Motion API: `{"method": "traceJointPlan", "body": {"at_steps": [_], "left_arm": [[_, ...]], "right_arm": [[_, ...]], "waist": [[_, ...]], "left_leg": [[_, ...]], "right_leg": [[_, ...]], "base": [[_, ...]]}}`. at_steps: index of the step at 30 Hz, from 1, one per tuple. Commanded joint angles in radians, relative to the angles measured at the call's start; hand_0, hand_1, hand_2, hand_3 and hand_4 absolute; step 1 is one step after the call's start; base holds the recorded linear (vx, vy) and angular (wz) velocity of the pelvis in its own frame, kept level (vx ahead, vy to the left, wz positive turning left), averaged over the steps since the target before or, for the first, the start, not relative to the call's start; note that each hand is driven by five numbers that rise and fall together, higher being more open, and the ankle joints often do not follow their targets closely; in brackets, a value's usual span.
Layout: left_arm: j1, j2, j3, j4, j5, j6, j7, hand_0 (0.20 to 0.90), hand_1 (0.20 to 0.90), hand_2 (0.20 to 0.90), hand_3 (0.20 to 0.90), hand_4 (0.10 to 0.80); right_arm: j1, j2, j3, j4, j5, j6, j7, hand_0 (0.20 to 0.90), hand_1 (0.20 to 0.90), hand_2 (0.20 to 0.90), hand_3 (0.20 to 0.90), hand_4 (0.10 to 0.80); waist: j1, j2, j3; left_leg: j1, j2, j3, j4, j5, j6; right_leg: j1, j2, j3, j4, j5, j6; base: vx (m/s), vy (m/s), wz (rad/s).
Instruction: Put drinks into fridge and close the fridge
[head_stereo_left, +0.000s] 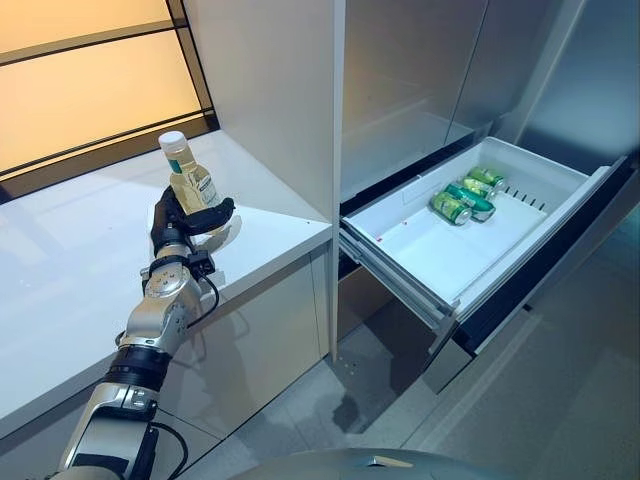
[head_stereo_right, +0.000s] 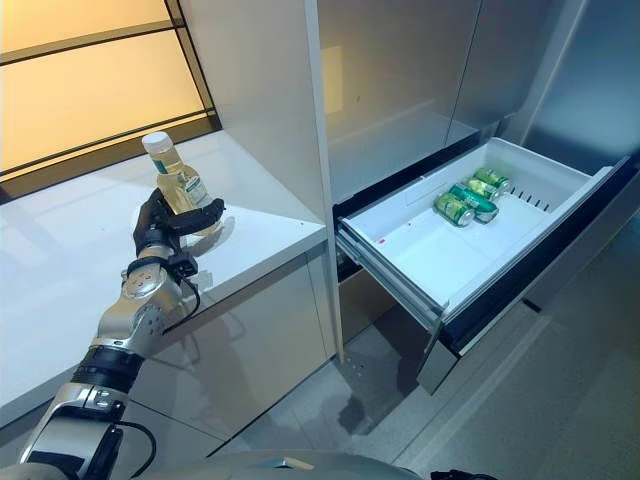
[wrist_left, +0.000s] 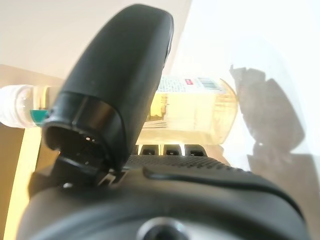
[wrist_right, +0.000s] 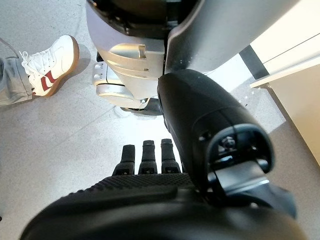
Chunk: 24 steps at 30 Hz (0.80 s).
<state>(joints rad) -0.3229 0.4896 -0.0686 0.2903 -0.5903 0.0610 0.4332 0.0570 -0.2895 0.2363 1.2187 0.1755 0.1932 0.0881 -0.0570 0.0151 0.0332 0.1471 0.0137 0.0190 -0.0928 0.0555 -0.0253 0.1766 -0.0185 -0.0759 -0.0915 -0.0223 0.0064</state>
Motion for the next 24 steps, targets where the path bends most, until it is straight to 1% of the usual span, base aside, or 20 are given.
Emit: {"method": "traceJointPlan", "body": {"at_steps": [1, 10, 22, 24], "left_arm": [[-0.262, 0.074, 0.064, 0.003, 0.010, -0.142, 0.008, 0.900, 0.900, 0.900, 0.900, 0.800], [-0.270, 0.091, 0.076, -0.027, 0.004, -0.141, 0.013, 0.900, 0.900, 0.900, 0.900, 0.800], [-0.281, 0.103, 0.087, -0.046, -0.015, -0.175, 0.015, 0.900, 0.900, 0.900, 0.900, 0.800], [-0.281, 0.105, 0.092, -0.053, -0.012, -0.170, 0.010, 0.900, 0.900, 0.900, 0.900, 0.800]], "right_arm": [[-0.032, 0.027, 0.038, 0.018, 0.001, -0.007, 0.035, 0.900, 0.900, 0.900, 0.900, 0.800], [-0.032, 0.025, 0.036, 0.017, 0.005, -0.009, 0.035, 0.900, 0.900, 0.900, 0.900, 0.800], [-0.034, 0.022, 0.036, 0.017, 0.008, -0.008, 0.037, 0.900, 0.900, 0.900, 0.900, 0.800], [-0.034, 0.021, 0.036, 0.015, 0.009, -0.006, 0.037, 0.900, 0.900, 0.900, 0.900, 0.800]], "waist": [[0.000, -0.008, -0.024], [0.003, -0.007, -0.024], [0.003, -0.007, -0.026], [0.004, -0.007, -0.026]], "left_leg": [[0.014, -0.038, -0.028, 0.006, -0.109, 0.025], [0.011, -0.039, -0.029, 0.006, -0.107, 0.024], [0.009, -0.040, -0.030, 0.006, -0.107, 0.023], [0.008, -0.039, -0.030, 0.006, -0.107, 0.023]], "right_leg": [[-0.035, -0.015, 0.002, 0.029, 0.005, 0.068], [-0.036, -0.015, 0.000, 0.028, 0.005, 0.067], [-0.038, -0.016, 0.001, 0.027, 0.006, 0.068], [-0.039, -0.016, 0.000, 0.028, 0.006, 0.068]], "base": [[0.000, 0.000, 0.00], [0.000, 0.000, 0.00], [0.000, 0.000, 0.00], [0.000, 0.000, 0.00]]}}
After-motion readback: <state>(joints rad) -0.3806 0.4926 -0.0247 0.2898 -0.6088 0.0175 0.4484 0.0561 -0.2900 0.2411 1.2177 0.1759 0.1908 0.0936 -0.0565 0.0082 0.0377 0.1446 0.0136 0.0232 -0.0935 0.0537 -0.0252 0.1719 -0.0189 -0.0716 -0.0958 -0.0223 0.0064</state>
